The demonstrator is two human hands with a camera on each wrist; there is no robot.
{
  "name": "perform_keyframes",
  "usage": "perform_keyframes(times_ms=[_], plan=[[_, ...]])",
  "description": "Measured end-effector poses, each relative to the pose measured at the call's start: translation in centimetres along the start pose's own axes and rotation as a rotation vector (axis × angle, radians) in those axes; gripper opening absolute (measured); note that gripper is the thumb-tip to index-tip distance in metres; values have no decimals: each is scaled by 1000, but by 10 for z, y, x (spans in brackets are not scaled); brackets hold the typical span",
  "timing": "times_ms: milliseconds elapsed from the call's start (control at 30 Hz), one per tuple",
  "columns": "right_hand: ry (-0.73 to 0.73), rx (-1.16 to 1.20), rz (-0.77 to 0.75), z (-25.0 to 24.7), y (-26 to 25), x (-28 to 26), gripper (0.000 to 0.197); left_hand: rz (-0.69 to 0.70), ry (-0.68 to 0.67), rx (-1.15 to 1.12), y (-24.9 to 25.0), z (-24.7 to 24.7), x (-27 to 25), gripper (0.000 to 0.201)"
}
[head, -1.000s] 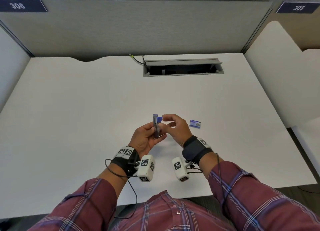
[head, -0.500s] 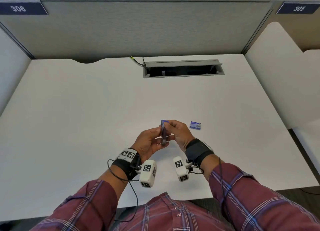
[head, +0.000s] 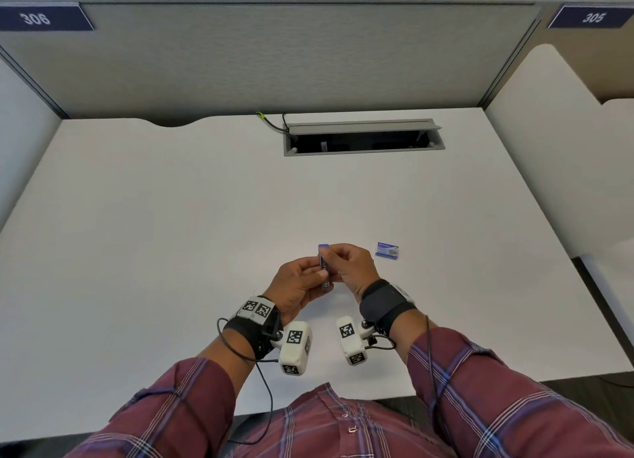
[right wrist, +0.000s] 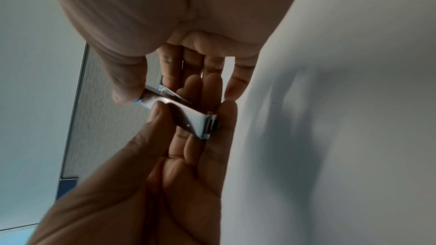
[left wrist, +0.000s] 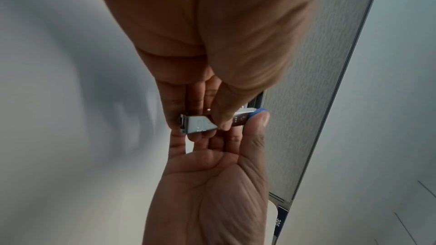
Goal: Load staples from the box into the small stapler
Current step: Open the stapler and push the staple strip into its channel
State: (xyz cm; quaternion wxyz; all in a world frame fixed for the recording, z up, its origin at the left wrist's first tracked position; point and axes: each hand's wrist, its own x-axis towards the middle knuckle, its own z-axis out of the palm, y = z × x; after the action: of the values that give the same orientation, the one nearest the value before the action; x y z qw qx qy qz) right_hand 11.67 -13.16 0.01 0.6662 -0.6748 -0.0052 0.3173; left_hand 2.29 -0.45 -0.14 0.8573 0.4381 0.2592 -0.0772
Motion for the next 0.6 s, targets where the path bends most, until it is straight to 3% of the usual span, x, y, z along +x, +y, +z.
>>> perform_keyframes(times_ms=[100,333,500,600], plan=[[39,-114,-30,4,2,0,18,-11,57,12,-1,-4,0,22],[103,-325,-34,16,5,14,27,-70,152,184,7,-25,0,21],[260,-624,-40,24,1,27,31,34,296,566,14,-52,9,12],[309,-711,-37,22,3,37,32,154,372,860,16,-77,16,25]])
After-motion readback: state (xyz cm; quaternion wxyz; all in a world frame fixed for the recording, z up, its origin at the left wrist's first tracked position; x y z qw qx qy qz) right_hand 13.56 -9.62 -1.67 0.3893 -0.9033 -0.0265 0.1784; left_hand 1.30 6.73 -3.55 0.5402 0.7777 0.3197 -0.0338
